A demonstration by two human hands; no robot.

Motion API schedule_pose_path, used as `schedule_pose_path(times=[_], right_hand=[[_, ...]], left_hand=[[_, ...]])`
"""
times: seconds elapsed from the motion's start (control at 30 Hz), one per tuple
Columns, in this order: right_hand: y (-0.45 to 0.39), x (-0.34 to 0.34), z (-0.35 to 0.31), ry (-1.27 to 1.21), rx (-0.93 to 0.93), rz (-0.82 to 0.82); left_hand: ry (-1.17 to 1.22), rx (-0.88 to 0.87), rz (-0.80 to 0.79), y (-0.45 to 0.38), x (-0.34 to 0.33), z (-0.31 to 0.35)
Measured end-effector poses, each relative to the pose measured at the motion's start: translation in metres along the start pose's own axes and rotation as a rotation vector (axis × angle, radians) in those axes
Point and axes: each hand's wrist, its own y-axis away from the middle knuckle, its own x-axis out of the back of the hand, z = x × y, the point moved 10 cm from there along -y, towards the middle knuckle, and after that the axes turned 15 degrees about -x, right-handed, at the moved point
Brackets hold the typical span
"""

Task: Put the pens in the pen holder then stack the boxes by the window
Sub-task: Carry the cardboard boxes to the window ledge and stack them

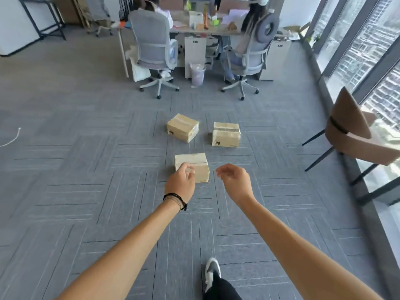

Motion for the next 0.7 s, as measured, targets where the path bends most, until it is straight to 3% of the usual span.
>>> schedule_pose_path(times=[0.4, 0.7], right_hand=[[-0.279, -0.014, -0.056, -0.016, -0.019, -0.081], [-0.433, -0.064, -0.097, 0.045, -0.046, -0.151]], left_hand=[[-0.115, 0.095, -0.015, -0.246, -0.058, -0.043], [-0.123, 0.191, -0.015, -0.378, -0.074, -0.109]])
